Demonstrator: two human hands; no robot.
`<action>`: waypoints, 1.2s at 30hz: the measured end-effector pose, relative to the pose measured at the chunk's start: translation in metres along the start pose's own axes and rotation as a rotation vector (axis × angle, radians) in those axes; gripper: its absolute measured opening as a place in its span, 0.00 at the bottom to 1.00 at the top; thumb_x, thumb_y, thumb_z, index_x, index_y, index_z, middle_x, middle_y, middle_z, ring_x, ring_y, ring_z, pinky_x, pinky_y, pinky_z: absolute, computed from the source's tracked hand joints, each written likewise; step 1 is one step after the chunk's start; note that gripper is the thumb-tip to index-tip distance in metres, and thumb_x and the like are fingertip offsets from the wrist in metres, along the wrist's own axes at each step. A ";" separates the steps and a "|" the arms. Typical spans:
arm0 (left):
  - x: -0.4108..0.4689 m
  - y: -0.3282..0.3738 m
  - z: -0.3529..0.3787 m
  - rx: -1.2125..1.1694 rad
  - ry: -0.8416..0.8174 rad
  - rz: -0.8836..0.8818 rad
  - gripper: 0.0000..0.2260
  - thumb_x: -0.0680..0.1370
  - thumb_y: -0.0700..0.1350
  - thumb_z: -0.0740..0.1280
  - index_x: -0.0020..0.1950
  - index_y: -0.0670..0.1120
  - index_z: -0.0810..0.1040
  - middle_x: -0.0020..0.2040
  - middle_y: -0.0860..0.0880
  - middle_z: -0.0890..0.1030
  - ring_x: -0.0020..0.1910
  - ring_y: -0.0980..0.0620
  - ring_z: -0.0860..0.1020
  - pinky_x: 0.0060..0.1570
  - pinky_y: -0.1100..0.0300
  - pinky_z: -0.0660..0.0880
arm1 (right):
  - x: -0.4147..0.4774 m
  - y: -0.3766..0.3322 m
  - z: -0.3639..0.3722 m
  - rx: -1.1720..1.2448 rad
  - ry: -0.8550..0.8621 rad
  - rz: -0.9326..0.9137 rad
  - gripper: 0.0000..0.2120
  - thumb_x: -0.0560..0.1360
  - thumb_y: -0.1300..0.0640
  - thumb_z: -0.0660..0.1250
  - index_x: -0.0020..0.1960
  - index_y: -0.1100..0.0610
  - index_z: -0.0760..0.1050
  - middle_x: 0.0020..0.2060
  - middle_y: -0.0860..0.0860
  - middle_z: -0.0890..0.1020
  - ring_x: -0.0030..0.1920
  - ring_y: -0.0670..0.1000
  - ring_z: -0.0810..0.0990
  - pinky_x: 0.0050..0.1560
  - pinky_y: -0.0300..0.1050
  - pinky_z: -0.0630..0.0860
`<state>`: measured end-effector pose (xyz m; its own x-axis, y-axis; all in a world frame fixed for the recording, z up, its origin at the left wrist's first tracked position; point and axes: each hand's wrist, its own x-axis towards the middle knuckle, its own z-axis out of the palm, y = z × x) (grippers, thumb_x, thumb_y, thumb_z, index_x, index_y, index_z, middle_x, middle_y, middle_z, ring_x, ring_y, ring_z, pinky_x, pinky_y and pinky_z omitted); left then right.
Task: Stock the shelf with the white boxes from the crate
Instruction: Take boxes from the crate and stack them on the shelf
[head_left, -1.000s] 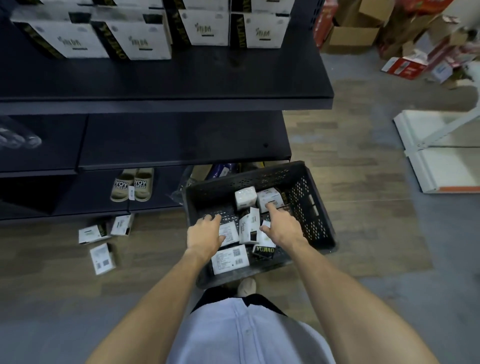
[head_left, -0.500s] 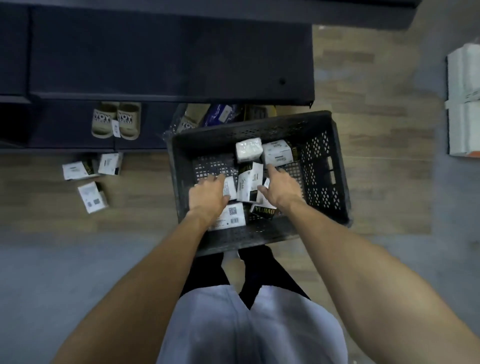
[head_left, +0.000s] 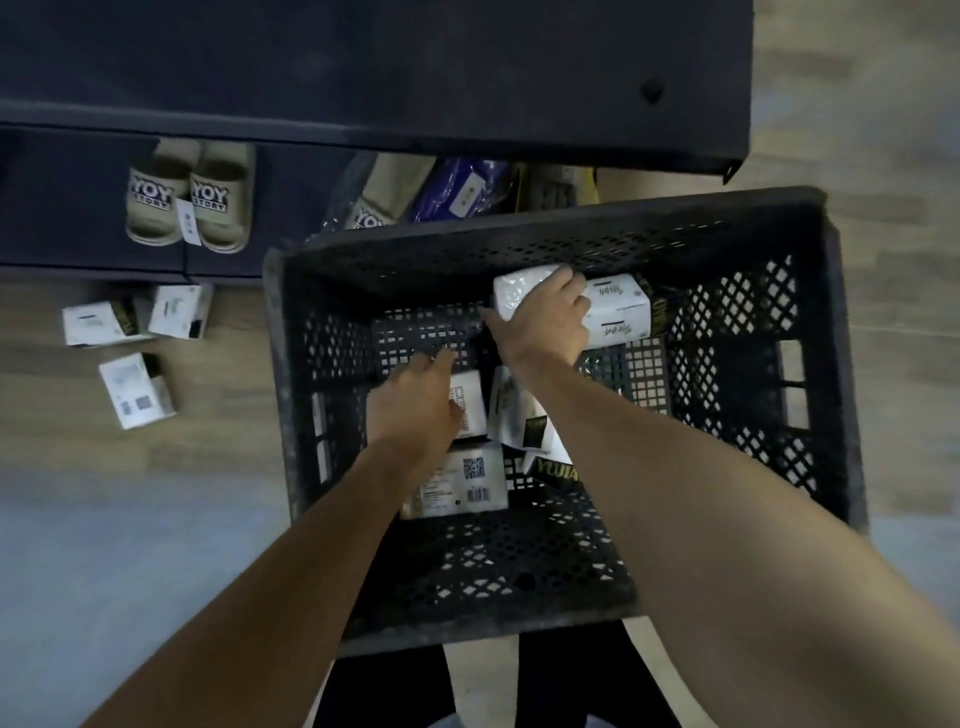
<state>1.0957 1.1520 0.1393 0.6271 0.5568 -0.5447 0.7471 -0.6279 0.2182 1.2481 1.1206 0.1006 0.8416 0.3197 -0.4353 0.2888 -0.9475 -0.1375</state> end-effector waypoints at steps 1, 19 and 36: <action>-0.002 -0.003 0.002 0.001 -0.008 0.000 0.22 0.78 0.48 0.66 0.70 0.49 0.65 0.59 0.47 0.74 0.56 0.45 0.76 0.42 0.52 0.73 | 0.001 -0.001 0.000 0.039 0.024 0.008 0.44 0.68 0.37 0.75 0.70 0.61 0.58 0.67 0.57 0.66 0.66 0.58 0.69 0.51 0.53 0.77; -0.031 -0.017 -0.131 -0.142 -0.262 0.226 0.59 0.66 0.42 0.79 0.76 0.67 0.36 0.69 0.48 0.62 0.60 0.45 0.74 0.60 0.50 0.73 | -0.144 0.033 -0.177 -0.024 -0.082 -0.835 0.49 0.65 0.42 0.78 0.75 0.57 0.55 0.65 0.54 0.65 0.61 0.54 0.72 0.58 0.51 0.77; -0.152 0.011 -0.223 -0.236 0.294 0.224 0.36 0.66 0.38 0.75 0.66 0.56 0.62 0.57 0.47 0.65 0.46 0.37 0.77 0.46 0.46 0.77 | -0.248 0.030 -0.245 0.160 0.238 -0.562 0.39 0.79 0.40 0.62 0.80 0.54 0.48 0.78 0.56 0.57 0.68 0.59 0.72 0.59 0.54 0.75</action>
<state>1.0581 1.1819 0.4047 0.7901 0.5734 -0.2166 0.5938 -0.6283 0.5027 1.1599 1.0153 0.4222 0.6650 0.7451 -0.0502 0.6602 -0.6180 -0.4269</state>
